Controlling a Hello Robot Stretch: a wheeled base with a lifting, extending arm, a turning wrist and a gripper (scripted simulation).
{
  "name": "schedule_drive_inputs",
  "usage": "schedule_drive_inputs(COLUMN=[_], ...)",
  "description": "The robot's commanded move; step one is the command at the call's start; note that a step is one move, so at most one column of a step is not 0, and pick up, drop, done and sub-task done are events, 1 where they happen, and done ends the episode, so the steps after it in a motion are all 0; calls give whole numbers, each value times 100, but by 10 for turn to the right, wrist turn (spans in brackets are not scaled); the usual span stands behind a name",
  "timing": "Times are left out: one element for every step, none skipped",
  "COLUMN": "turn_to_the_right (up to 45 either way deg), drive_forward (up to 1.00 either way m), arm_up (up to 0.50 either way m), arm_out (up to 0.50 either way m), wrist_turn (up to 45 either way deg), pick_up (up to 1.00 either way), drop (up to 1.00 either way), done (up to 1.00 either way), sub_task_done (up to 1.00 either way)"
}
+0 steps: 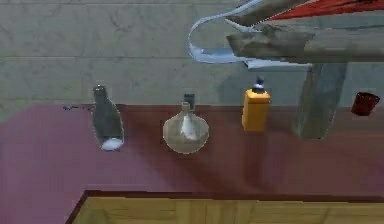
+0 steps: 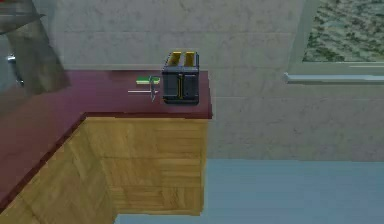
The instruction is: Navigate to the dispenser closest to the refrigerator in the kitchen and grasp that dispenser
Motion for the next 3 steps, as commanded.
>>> schedule_drive_inputs(turn_to_the_right=[450,450,0], drive_forward=[0,0,15], arm_up=[0,0,0], arm_out=[0,0,0], wrist_turn=[0,0,0], pick_up=[0,0,0], drop=[0,0,0], done=[0,0,0], sub_task_done=[0,0,0])
